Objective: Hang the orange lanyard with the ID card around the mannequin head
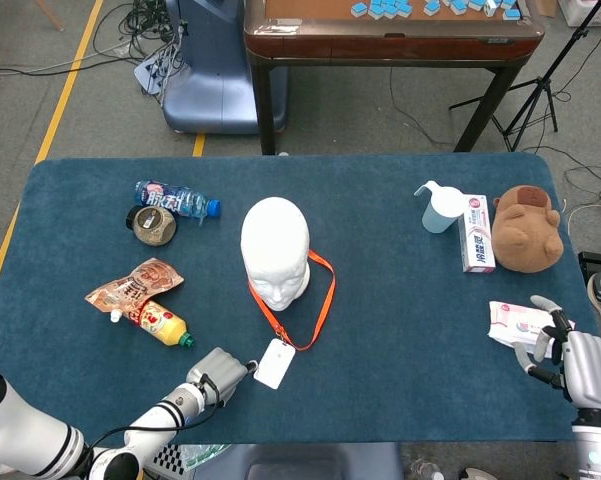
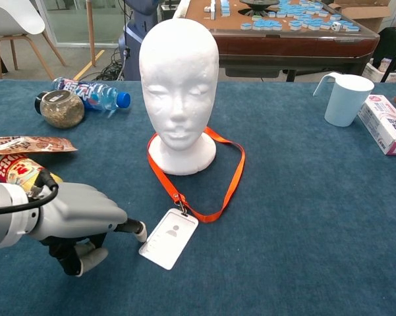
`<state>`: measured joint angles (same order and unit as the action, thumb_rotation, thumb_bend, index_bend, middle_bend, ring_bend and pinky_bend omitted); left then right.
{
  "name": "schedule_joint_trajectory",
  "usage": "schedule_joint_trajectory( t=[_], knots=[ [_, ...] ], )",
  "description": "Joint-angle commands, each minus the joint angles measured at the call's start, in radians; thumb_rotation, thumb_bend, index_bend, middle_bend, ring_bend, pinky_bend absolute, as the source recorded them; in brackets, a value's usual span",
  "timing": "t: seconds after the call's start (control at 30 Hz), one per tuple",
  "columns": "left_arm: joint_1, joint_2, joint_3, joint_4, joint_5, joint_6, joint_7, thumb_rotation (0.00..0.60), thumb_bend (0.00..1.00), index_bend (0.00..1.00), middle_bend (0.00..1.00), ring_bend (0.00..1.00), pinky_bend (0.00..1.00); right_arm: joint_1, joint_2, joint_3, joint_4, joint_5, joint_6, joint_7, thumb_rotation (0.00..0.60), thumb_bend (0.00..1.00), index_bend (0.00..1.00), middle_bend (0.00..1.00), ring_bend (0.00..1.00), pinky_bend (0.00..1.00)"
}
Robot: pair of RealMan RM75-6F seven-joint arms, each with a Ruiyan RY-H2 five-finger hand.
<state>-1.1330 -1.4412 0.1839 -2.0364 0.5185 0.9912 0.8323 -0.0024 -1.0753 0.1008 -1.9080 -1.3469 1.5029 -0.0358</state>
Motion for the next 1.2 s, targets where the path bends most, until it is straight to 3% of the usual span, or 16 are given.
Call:
schedule_joint_trajectory(
  t=[0.03, 0.47, 0.67, 0.87, 1.0, 1.2],
  knots=[
    [-0.003, -0.004, -0.003, -0.003, 0.003, -0.003, 0.0, 0.6, 0.62, 0.14, 0.89, 0.91, 0.98, -0.001, 0.001, 0.0, 0.0, 0.0, 0.001, 0.002, 0.6, 0.33, 0.22, 0.72, 0.73, 0.86],
    [-0.014, -0.021, -0.018, -0.003, 0.009, -0.006, -0.012, 0.6, 0.62, 0.14, 0.89, 0.91, 0.98, -0.005, 0.005, -0.001, -0.004, 0.0, 0.005, 0.005, 0.6, 0.33, 0.22, 0.72, 0.73, 0.86],
    [0.009, 0.031, 0.001, -0.042, 0.037, 0.037, -0.028, 0.6, 0.6, 0.14, 0.89, 0.9, 0.98, -0.006, 0.009, 0.003, -0.007, 0.002, 0.009, 0.004, 0.6, 0.33, 0.22, 0.72, 0.73, 0.86],
    [0.083, 0.156, 0.041, -0.113, 0.127, 0.09, -0.112, 0.6, 0.59, 0.14, 0.85, 0.86, 0.98, -0.003, 0.02, 0.008, -0.015, 0.009, 0.009, -0.014, 0.6, 0.33, 0.22, 0.72, 0.73, 0.86],
    [0.167, 0.247, 0.075, -0.133, 0.245, 0.144, -0.194, 0.6, 0.57, 0.14, 0.84, 0.85, 0.97, -0.001, 0.025, 0.007, -0.022, 0.014, 0.001, -0.02, 0.6, 0.33, 0.22, 0.71, 0.71, 0.83],
    [0.32, 0.349, 0.094, -0.104, 0.414, 0.247, -0.37, 0.6, 0.52, 0.17, 0.81, 0.81, 0.95, 0.006, 0.034, -0.003, -0.024, 0.006, -0.018, -0.026, 0.6, 0.32, 0.22, 0.55, 0.56, 0.71]
  ],
)
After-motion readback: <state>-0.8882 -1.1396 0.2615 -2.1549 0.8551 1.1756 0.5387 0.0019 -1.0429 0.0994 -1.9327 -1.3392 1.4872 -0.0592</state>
